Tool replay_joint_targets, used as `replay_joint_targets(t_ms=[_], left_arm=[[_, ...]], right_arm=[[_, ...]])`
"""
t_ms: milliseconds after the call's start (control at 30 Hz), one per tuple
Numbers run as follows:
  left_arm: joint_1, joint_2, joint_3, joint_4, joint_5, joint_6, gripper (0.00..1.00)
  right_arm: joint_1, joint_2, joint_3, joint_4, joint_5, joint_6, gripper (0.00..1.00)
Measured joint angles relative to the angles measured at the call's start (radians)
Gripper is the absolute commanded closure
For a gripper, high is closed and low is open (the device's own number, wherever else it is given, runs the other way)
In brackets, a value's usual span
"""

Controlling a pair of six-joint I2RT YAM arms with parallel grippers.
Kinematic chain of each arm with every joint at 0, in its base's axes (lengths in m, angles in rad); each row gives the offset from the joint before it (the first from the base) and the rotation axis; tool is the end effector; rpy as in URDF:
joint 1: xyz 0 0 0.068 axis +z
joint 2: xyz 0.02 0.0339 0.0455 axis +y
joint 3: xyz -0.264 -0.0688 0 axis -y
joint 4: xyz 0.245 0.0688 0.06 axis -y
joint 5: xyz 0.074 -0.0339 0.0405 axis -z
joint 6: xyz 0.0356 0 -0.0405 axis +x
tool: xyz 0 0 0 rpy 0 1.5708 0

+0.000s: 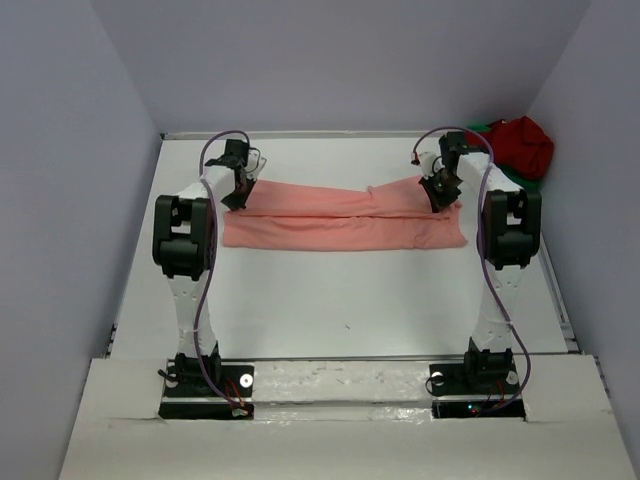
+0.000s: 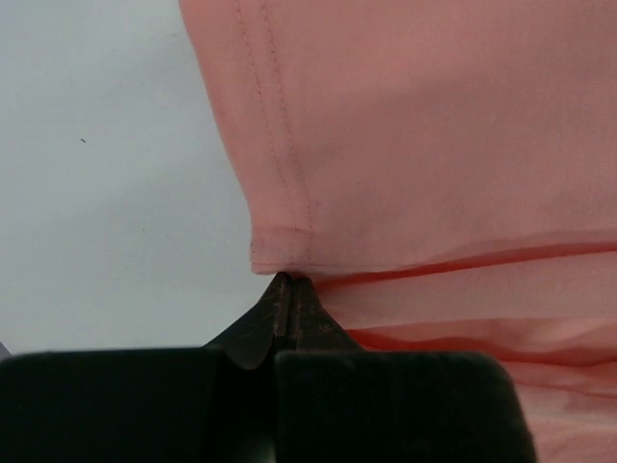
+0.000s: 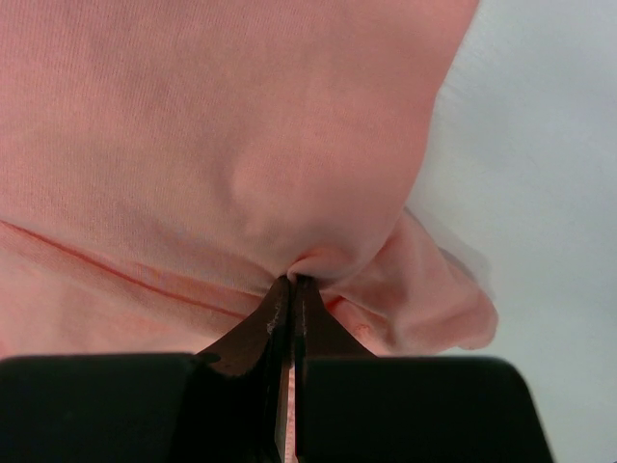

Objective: Fold and stack the t-shirts
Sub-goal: Fold the other side of the tshirt into a rectangle

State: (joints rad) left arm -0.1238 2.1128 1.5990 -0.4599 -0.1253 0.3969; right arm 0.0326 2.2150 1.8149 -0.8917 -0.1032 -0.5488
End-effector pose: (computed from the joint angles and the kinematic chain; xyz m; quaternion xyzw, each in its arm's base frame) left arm 0.4575 -0.0525 0.1811 0.2278 0.9265 0.0992 0.2827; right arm 0.4573 0.0186 0.1792 -0.2903 0.9454 0.0139 0.1473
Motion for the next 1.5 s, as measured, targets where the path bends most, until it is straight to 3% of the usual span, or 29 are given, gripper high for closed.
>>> replay_joint_targets(t_ms=[267, 300, 333, 367, 467, 667, 767, 867, 1067, 1200, 1233, 1367, 1500], left_arm=[[-0.023, 0.013, 0.0, 0.011, -0.054, -0.002, 1.0], [-0.023, 0.014, 0.0, 0.012, -0.058, -0.003, 1.0], [-0.026, 0.014, 0.0, 0.014, -0.064, -0.003, 1.0], [-0.026, 0.015, 0.0, 0.015, -0.07, -0.003, 1.0], [-0.031, 0.016, 0.0, 0.016, -0.09, -0.003, 1.0], [-0.037, 0.016, 0.0, 0.018, -0.125, -0.003, 1.0], [-0.04, 0.019, 0.0, 0.018, -0.145, -0.003, 1.0], [-0.043, 0.027, 0.0, 0.019, -0.17, -0.003, 0.83], [-0.052, 0.034, 0.0, 0.018, -0.222, -0.003, 0.8], [-0.053, 0.04, 0.001, 0.016, -0.29, 0.002, 0.71], [-0.053, 0.046, 0.005, 0.013, -0.31, 0.004, 0.6], [-0.053, 0.065, 0.006, 0.011, -0.373, 0.014, 0.55], [-0.051, 0.066, 0.013, 0.004, -0.414, 0.024, 0.33]], right_arm=[[0.0, 0.001, 0.001, -0.003, 0.0, -0.005, 1.0], [0.0, 0.003, 0.004, -0.006, 0.0, -0.005, 0.96], [0.0, 0.006, 0.009, -0.012, 0.001, -0.006, 0.8], [0.0, 0.009, 0.012, -0.014, 0.001, -0.006, 0.8], [0.0, 0.025, 0.036, -0.037, 0.0, -0.01, 0.63], [0.0, 0.034, 0.04, -0.054, 0.01, -0.014, 0.48], [0.0, 0.037, 0.043, -0.054, 0.022, -0.018, 0.46], [0.0, 0.037, 0.044, -0.053, 0.034, -0.021, 0.45], [0.0, 0.044, 0.057, -0.06, 0.046, -0.024, 0.41], [0.0, 0.045, 0.06, -0.062, 0.055, -0.024, 0.39], [0.0, 0.045, 0.06, -0.061, 0.059, -0.024, 0.38], [0.0, 0.045, 0.063, -0.066, 0.072, -0.024, 0.37], [0.0, 0.045, 0.083, -0.091, 0.082, -0.029, 0.36]])
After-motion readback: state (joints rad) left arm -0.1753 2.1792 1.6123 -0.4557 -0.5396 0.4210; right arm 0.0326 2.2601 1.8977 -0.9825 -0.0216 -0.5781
